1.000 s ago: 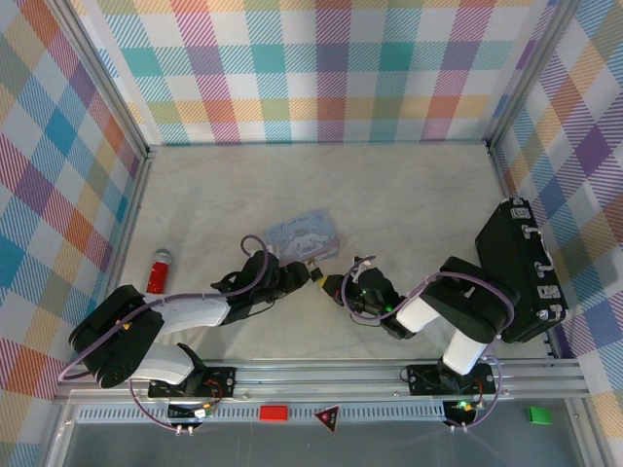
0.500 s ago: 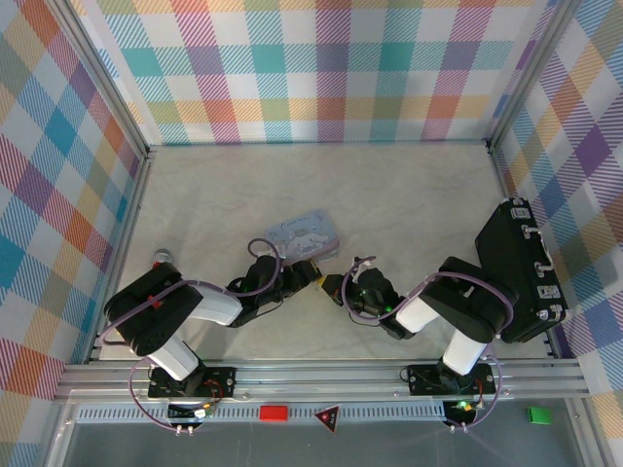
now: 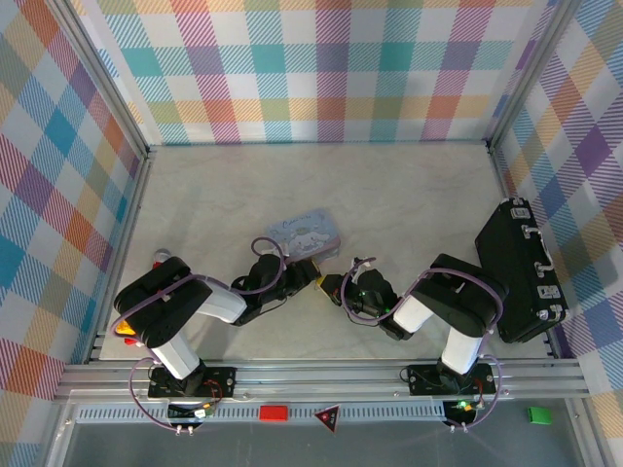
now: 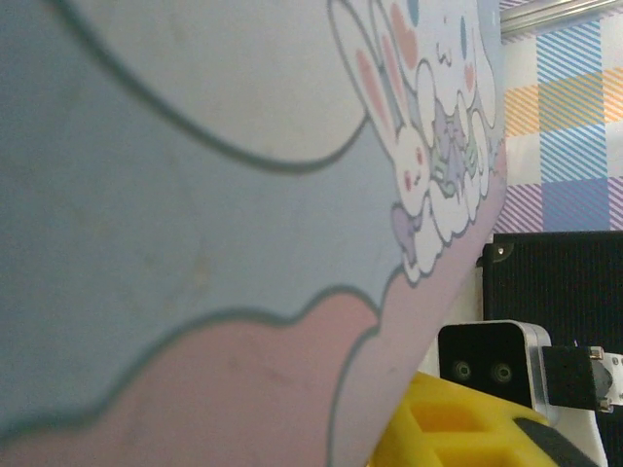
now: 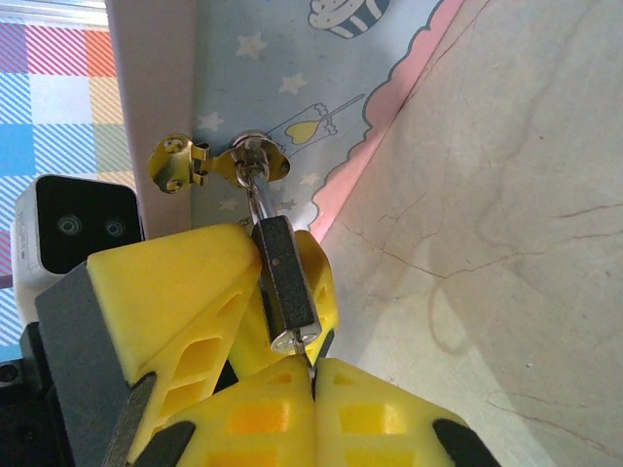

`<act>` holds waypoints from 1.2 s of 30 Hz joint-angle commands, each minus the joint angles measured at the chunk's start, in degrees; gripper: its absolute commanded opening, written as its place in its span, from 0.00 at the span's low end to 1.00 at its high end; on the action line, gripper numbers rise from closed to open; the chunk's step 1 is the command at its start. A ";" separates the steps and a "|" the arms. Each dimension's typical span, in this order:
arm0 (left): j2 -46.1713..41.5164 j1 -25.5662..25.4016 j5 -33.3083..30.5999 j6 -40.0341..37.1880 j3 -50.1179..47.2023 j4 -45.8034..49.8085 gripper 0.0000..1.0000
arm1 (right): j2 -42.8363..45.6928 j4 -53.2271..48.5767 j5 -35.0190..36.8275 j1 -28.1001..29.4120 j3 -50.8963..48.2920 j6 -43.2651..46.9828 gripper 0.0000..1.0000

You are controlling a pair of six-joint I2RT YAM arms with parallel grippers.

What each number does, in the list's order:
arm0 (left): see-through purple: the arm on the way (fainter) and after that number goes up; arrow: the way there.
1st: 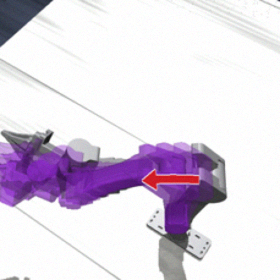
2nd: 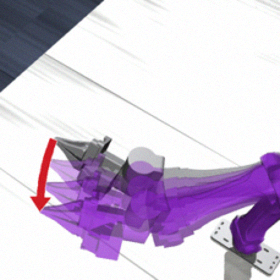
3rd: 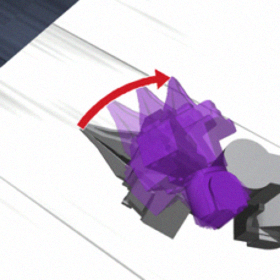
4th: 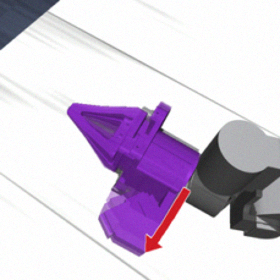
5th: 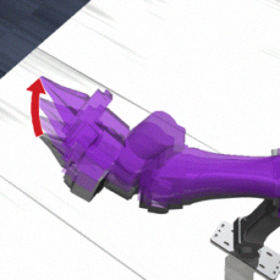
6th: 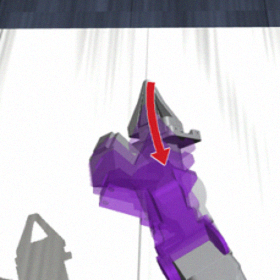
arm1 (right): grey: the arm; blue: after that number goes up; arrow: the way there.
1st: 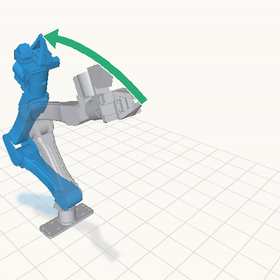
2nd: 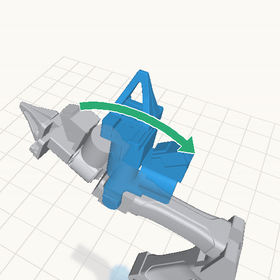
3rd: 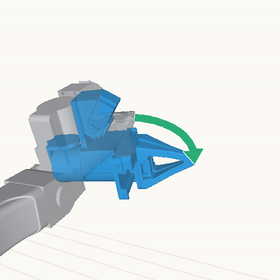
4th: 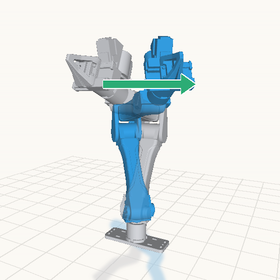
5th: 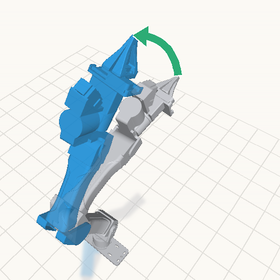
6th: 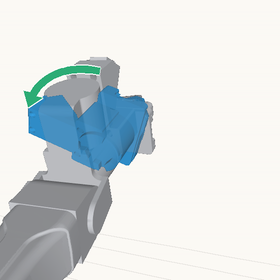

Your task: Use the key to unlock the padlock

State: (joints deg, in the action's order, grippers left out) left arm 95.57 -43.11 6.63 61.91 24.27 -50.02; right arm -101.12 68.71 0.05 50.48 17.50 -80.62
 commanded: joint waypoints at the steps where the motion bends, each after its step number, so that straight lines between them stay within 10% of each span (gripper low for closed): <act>1: 1.37 -0.34 1.69 0.39 1.53 -2.09 0.29 | -0.89 2.81 -0.45 0.50 -1.36 -1.29 0.00; 14: -0.27 -0.41 1.42 0.94 2.34 1.06 0.09 | -0.37 1.85 0.30 0.46 -1.66 -1.65 0.00; 22: -2.28 -0.41 -1.02 1.56 3.85 8.47 0.04 | 3.57 -4.07 1.48 0.41 -2.32 0.65 0.31; 32: -6.02 -0.50 -5.55 2.06 8.10 26.01 0.00 | 33.41 -55.26 9.96 -0.85 2.98 29.89 0.69; 36: -7.21 -0.46 -6.76 2.95 9.80 32.23 0.00 | 41.87 -61.02 13.77 -0.86 4.30 43.59 0.80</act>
State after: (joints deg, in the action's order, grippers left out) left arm 89.82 -43.11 2.66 63.68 32.64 -25.78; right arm -62.76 20.27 9.17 49.52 20.53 -52.42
